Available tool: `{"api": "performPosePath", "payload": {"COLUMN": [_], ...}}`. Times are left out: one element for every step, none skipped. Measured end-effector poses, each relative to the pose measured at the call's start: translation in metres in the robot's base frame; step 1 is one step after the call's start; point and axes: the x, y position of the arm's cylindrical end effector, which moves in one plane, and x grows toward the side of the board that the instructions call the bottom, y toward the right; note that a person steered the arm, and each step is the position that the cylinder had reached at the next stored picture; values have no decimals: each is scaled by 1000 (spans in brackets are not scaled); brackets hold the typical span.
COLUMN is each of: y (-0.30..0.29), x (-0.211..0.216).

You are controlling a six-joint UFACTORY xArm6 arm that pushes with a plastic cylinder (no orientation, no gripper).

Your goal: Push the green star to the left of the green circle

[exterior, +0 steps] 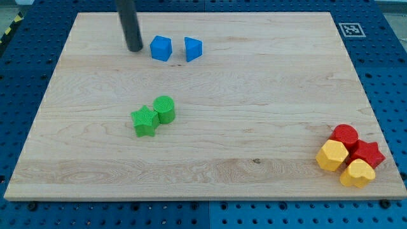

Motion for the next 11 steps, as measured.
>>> {"api": "performPosePath", "payload": {"y": [-23, -40, -41, -36, -8, 50, 74, 68, 60, 60, 60], "x": [35, 89, 143, 200, 238, 238, 236, 226, 211, 203, 190]}}
